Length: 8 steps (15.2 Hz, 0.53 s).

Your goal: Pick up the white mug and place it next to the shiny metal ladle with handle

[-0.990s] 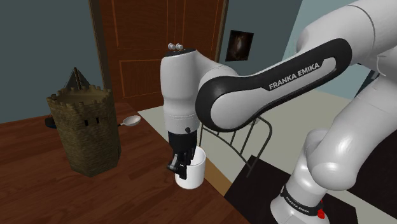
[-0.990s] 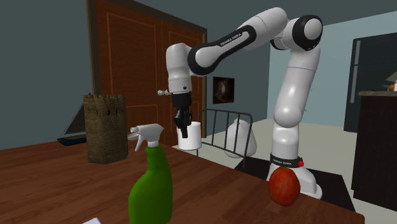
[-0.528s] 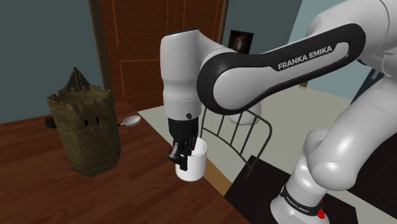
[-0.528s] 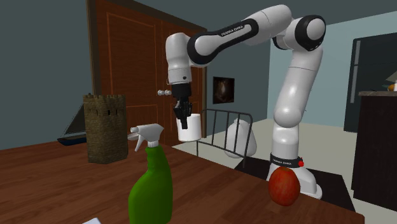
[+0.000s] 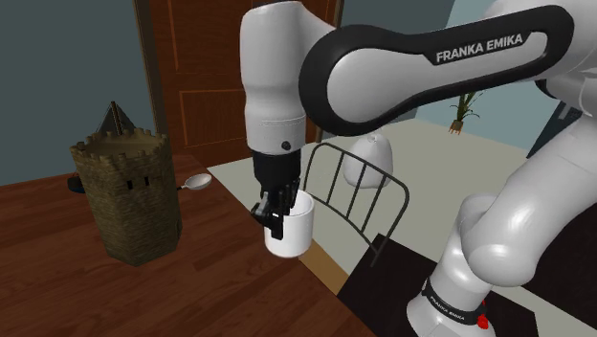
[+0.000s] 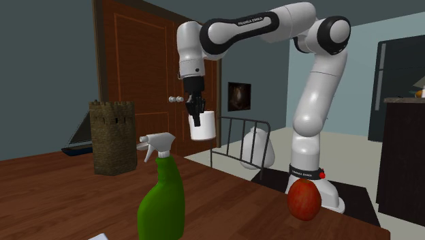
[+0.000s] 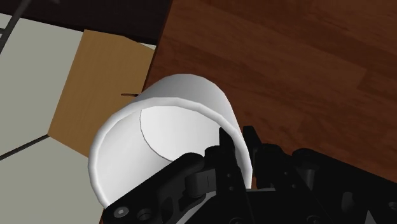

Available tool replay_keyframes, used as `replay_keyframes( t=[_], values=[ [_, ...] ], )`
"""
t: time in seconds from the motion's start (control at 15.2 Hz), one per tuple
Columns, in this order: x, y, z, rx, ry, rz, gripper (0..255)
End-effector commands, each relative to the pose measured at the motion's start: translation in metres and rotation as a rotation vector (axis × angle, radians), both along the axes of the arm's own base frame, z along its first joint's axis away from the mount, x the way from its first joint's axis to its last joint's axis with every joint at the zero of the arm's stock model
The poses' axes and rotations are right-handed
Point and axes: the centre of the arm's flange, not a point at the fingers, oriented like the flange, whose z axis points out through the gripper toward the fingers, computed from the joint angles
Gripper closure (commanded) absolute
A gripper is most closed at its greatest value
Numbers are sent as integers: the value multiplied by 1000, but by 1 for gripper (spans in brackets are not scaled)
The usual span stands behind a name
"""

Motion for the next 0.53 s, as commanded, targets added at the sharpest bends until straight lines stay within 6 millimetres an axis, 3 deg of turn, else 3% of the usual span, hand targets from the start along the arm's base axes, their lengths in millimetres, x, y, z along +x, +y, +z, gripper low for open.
replay_keyframes(
  t=[0.0,0.13,0.46],
  values=[
    [-1,-1,10,0,0,0,255],
    [-1,-1,19,0,0,0,255],
    [62,-21,19,0,0,0,255]
  ],
)
